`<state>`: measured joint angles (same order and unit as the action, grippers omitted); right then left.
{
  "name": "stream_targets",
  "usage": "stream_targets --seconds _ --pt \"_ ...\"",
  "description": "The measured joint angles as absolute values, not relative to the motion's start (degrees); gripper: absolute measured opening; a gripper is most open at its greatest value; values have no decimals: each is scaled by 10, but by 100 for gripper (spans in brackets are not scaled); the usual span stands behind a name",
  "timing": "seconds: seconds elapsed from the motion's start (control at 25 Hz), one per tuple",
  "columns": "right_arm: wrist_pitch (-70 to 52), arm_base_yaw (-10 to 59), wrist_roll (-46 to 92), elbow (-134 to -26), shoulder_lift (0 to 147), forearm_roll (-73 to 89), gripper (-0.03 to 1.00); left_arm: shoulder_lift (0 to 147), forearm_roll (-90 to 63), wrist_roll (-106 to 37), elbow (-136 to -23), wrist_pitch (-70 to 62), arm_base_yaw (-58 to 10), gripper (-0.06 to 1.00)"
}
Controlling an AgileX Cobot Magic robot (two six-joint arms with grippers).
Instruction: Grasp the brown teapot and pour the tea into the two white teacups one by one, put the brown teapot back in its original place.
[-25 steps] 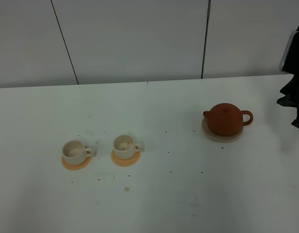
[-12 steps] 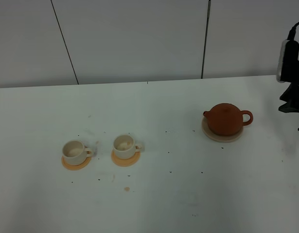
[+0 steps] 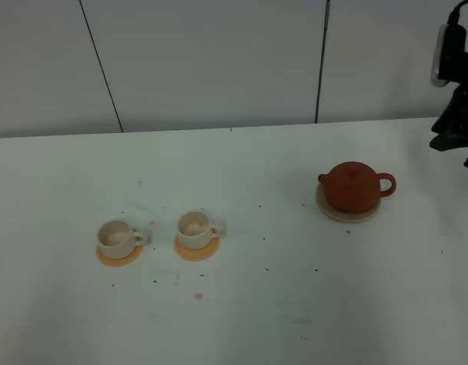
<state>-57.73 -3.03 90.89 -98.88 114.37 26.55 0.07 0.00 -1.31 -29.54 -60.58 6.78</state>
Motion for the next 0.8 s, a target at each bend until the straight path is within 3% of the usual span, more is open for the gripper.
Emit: stream_targets --seconds 0.2,0.44,0.8 --pt "-609 -25 889 -1013 1144 260 26 1 0 -13 -295 -606 68 23" --pt "-615 -13 927 -1013 1163 255 35 1 0 -13 -295 -606 68 23" --pt "-598 -2 997 -1014 1217 242 36 1 0 -13 -295 -606 68 23"
